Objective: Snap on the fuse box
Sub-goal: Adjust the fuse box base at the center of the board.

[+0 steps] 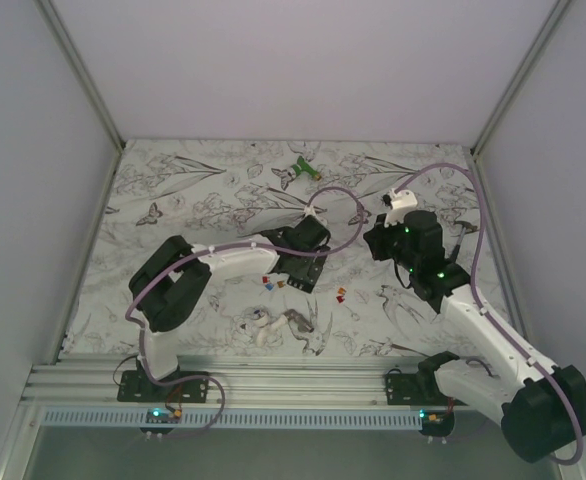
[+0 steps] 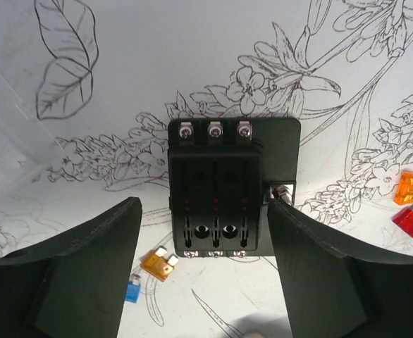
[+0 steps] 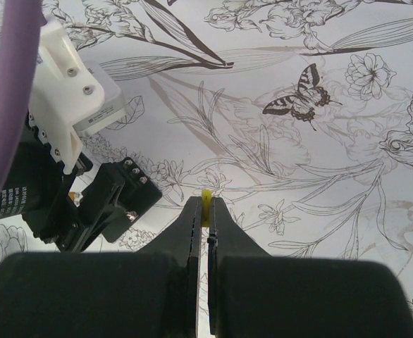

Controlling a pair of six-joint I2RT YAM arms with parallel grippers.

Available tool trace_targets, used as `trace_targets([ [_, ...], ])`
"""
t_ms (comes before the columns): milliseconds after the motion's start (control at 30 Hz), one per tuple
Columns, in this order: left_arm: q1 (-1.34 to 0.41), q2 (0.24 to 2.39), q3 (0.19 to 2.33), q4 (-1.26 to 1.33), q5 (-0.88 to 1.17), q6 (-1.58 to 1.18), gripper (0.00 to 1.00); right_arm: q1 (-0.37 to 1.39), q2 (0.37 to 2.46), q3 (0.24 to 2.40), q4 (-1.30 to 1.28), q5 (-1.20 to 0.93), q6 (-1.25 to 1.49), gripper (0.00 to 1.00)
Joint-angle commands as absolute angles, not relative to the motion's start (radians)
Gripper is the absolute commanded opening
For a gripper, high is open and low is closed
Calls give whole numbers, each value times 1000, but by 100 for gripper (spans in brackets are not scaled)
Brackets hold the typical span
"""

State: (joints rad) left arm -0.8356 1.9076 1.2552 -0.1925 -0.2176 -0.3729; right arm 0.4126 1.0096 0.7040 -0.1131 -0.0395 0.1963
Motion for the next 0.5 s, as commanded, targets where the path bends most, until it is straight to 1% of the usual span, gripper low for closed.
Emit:
trace_targets([
  [0, -819, 1907, 1255, -277, -181, -493, 72, 408, 1018, 718, -93, -60, 209, 0],
  [67, -810, 1923, 1268, -295, -180, -535, 66, 408, 1019, 715, -89, -62, 212, 0],
  [200, -800, 1945, 1296, -315, -159, -613, 58, 408, 1017, 708, -82, -70, 216, 0],
  [267, -799, 1947, 1307, -321, -161, -657, 49, 408, 1016, 705, -80, -72, 218, 0],
  [300, -799, 1945, 1313, -326, -164, -684, 47, 409, 1015, 704, -80, -72, 217, 0],
  [467, -801, 1952, 1345, -361, -166, -831, 47, 408, 1019, 700, -76, -76, 219, 0],
])
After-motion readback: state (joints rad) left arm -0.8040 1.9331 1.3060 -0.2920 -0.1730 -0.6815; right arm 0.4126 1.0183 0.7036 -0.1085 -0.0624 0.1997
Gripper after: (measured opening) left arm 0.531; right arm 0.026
